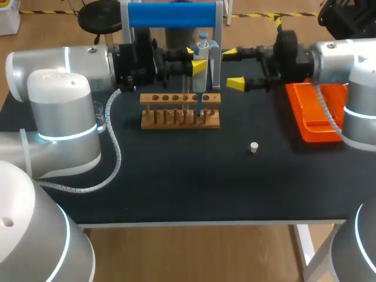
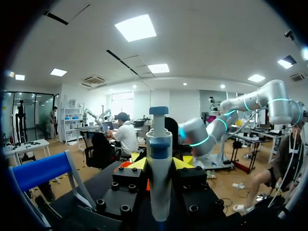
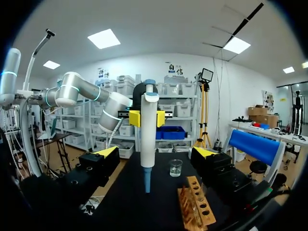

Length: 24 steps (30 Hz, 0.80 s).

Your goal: Invert the test tube, pick up the pipette, mount the tip to pipette, aspirate from beaker and dispense into the tube, eject the tip, return the pipette, and cap with the stopper.

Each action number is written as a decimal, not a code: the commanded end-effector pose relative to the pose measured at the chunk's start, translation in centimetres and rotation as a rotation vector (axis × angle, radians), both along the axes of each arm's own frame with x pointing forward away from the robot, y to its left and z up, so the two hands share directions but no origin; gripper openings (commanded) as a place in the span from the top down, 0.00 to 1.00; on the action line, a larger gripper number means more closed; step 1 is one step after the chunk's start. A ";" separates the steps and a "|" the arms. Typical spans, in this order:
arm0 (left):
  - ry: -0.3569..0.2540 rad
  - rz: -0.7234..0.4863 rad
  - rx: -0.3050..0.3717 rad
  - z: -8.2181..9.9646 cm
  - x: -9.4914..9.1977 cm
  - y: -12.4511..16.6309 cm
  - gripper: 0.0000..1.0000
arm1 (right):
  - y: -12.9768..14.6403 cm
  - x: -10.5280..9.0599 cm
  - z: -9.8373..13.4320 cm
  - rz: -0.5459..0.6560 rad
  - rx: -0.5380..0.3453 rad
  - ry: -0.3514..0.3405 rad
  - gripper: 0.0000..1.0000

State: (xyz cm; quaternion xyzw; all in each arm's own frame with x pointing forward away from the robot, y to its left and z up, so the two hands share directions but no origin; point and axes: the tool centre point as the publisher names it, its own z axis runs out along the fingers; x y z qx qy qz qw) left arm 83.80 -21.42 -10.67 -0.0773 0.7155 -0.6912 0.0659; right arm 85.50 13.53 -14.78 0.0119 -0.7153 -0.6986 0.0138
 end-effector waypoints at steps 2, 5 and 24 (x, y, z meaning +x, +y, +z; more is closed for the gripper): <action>-0.002 0.001 -0.003 -0.1 0.0 -0.1 1.00 | -0.7 2.2 0.4 -0.025 -0.038 -0.012 0.00; -0.002 0.001 -0.003 -0.1 0.0 -0.1 1.00 | -0.5 4.1 0.1 -0.051 -0.074 -0.022 0.00; -0.002 0.001 -0.003 -0.1 0.0 -0.1 1.00 | 1.4 15.2 -0.6 -0.223 -0.209 -0.055 0.00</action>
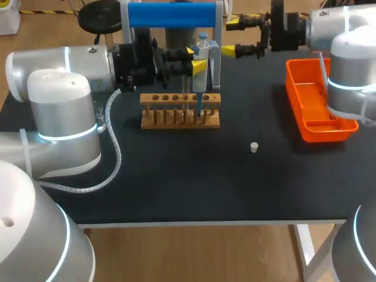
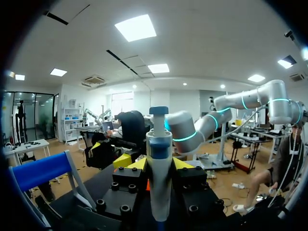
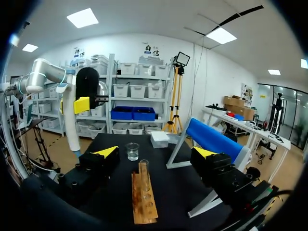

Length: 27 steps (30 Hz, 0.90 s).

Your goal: Invert the test tube, pick up the pipette, mount the tip to pipette, aspirate from beaker and dispense into the tube, eject the tip, return the pipette, and cap with the stopper.

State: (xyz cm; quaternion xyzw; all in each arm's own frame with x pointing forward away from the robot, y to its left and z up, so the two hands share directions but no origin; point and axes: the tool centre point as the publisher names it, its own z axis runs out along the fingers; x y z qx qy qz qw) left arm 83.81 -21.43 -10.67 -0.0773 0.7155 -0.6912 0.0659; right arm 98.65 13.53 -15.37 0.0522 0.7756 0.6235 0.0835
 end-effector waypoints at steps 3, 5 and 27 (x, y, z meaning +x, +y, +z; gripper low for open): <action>-0.002 0.001 -0.003 -0.1 0.0 -0.1 1.00 | 2.0 3.0 0.0 -0.005 -0.029 -0.006 0.00; -0.002 0.001 -0.003 -0.1 0.0 -0.1 1.00 | 2.3 3.9 0.1 -0.018 -0.033 -0.005 0.00; -0.002 0.001 -0.003 -0.1 0.0 -0.1 1.00 | 3.6 8.1 0.5 -0.092 -0.091 -0.043 0.00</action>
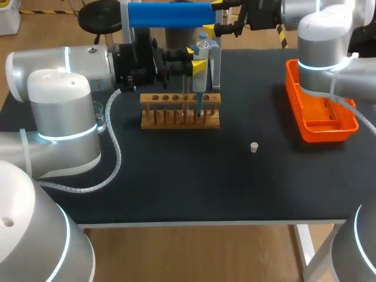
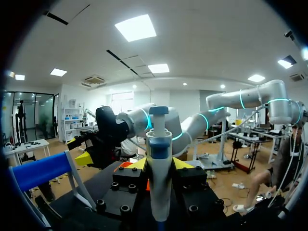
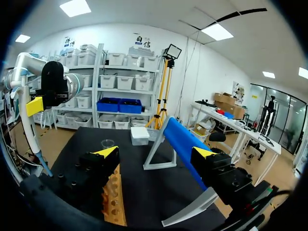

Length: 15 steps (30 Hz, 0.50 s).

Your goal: Invert the test tube, pick up the pipette, mount the tip to pipette, aspirate from beaker and dispense into the tube, eject the tip, return the pipette, and cap with the stopper.

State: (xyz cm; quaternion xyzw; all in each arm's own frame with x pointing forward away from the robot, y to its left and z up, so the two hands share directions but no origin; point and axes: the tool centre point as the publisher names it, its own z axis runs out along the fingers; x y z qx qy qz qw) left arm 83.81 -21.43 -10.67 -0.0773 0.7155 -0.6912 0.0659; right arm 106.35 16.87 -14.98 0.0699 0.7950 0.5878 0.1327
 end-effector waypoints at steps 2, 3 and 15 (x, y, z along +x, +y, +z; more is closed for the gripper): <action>-0.002 0.001 -0.003 -0.1 0.0 -0.1 1.00 | 0.3 0.4 0.1 -0.001 -0.013 0.006 0.00; -0.002 0.001 -0.003 -0.1 0.0 -0.1 1.00 | 0.3 0.4 0.1 -0.001 -0.015 0.007 0.00; -0.002 0.001 -0.003 -0.1 0.0 -0.1 1.00 | 0.3 0.3 0.0 -0.001 -0.015 0.007 0.00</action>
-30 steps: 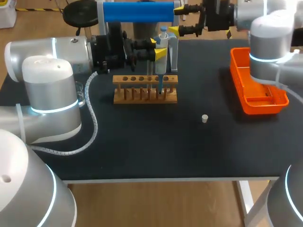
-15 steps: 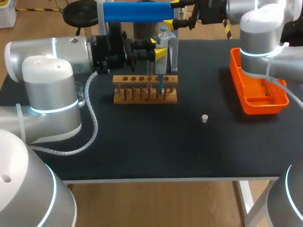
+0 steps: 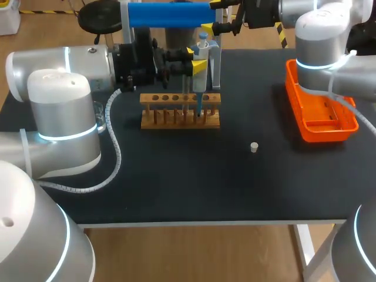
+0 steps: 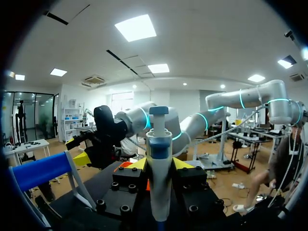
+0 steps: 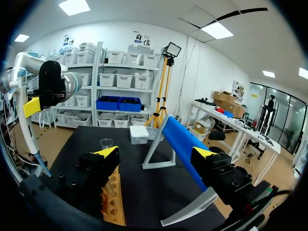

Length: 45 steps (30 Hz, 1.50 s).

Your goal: Invert the test tube, pick up the pipette, mount the tip to pipette, aspirate from beaker and dispense into the tube, eject the tip, return the pipette, and cap with the stopper.

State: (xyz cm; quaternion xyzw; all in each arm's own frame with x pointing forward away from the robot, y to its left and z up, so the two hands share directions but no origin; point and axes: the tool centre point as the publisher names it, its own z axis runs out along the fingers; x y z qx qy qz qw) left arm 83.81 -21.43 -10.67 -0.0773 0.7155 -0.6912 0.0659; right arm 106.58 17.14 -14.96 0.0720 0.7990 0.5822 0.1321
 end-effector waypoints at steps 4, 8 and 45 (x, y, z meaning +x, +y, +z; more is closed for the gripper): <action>-0.002 0.001 -0.003 -0.1 0.0 -0.1 1.00 | 0.0 0.1 0.0 0.002 -0.002 0.002 0.00; -0.002 0.001 -0.003 -0.1 0.0 -0.1 1.00 | 0.0 0.1 0.0 0.002 -0.002 0.002 0.00; -0.002 0.001 -0.003 -0.1 0.0 -0.1 1.00 | 1.4 1.2 -3.6 -0.072 -0.054 0.016 0.00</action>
